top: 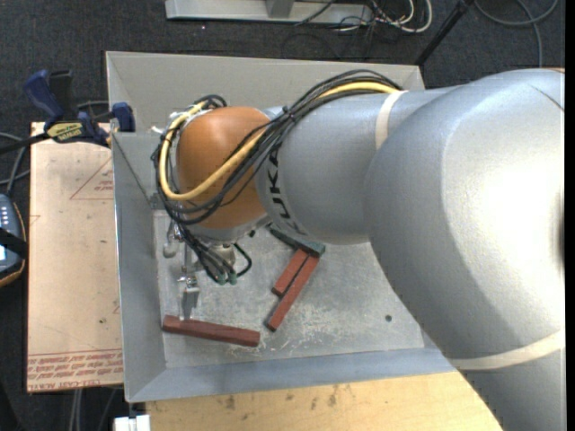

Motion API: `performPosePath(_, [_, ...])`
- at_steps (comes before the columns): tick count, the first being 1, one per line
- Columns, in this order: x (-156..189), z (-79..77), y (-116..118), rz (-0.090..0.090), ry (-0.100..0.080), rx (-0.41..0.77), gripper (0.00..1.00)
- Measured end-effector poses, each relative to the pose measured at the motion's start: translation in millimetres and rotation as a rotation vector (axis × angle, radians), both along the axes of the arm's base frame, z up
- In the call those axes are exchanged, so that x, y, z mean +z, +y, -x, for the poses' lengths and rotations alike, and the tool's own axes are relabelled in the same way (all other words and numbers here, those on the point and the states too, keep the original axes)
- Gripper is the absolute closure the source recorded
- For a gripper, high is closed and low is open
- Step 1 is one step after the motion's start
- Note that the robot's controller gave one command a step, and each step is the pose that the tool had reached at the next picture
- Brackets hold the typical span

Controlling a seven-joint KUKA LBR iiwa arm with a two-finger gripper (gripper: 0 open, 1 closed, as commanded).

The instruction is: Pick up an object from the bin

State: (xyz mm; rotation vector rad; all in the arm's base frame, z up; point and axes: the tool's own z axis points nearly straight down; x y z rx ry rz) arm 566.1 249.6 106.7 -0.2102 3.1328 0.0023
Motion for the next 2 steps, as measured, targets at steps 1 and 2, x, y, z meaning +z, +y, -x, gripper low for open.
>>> performPosePath(1, [-7, 18.1, -1, 0.000, 0.003, 0.041, 0.00])
performPosePath(2, [4, 72.6, -15, 0.001, 0.003, -0.132, 0.00])
